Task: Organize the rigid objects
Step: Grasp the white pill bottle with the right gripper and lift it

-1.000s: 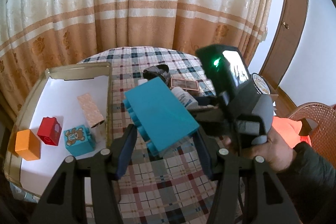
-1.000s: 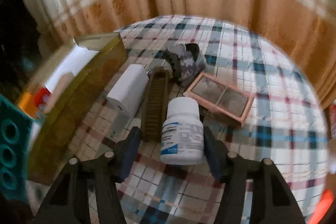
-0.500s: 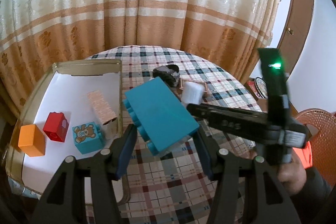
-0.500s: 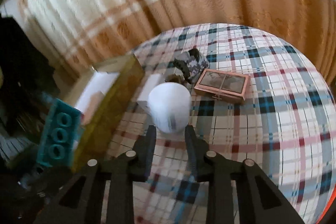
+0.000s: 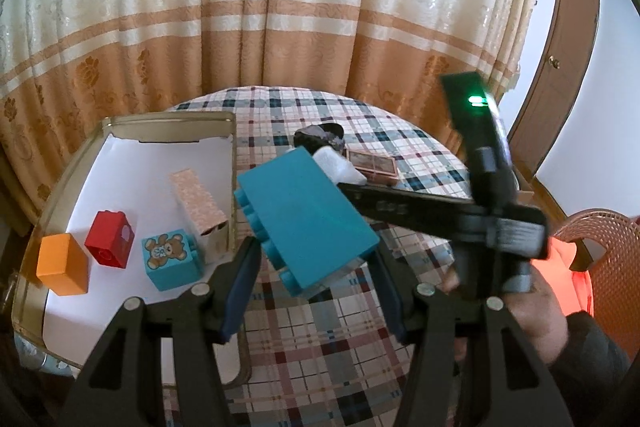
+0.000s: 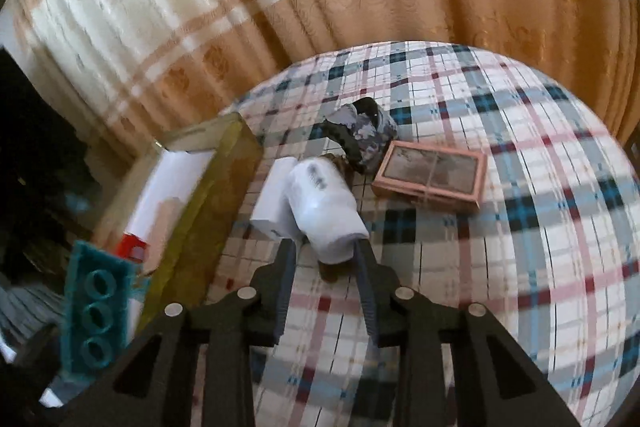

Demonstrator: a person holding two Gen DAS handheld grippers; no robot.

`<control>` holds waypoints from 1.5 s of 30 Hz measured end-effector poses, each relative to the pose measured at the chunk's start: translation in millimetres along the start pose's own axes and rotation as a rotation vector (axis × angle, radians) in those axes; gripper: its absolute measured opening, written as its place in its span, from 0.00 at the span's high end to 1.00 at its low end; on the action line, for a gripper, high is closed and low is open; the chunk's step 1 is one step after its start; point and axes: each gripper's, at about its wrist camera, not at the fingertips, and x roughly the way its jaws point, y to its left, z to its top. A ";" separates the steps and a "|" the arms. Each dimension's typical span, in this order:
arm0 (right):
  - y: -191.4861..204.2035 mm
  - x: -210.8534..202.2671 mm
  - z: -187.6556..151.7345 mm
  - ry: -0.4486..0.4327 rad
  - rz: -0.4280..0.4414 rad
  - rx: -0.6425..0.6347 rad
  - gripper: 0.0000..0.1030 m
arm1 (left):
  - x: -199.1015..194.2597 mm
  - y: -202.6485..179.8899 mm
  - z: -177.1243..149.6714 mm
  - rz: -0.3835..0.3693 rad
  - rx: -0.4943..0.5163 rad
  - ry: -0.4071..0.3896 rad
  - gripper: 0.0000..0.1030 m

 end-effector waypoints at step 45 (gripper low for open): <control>-3.3 21.7 20.9 -0.018 0.030 0.085 0.63 | -6.3 25.6 6.4 0.039 -0.028 -0.029 0.46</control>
